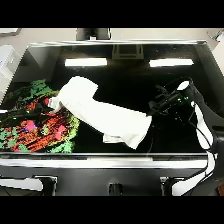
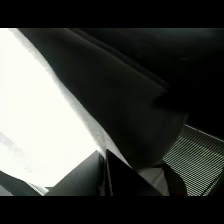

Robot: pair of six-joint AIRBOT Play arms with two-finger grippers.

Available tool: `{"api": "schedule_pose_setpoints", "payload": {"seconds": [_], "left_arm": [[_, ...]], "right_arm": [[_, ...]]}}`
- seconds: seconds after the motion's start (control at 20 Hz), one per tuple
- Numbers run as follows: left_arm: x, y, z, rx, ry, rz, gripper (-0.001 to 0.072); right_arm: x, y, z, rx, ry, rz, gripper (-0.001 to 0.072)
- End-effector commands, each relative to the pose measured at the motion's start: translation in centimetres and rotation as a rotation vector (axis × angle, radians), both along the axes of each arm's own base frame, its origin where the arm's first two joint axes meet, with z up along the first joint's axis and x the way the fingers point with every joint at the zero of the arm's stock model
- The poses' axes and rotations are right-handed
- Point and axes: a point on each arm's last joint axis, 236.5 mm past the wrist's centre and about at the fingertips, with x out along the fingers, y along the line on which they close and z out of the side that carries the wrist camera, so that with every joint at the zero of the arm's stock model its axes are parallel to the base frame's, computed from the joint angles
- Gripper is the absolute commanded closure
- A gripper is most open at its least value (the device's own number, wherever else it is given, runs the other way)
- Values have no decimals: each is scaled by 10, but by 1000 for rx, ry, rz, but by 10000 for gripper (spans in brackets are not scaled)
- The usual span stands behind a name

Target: Fold the clothes and pants, and hang the long-sleeved shirts on hangers.

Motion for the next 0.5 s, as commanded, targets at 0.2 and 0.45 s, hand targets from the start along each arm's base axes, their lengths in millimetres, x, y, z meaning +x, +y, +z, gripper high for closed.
{"api": "schedule_pose_setpoints", "payload": {"seconds": [0.2,0.45], "left_arm": [[22,2,-13,41,-15,80,253],[25,-13,-14,51,-20,48,685]], "right_arm": [[1,0,12,-6,-26,0,683],[2,-1,22,-10,-54,4,683]]}}
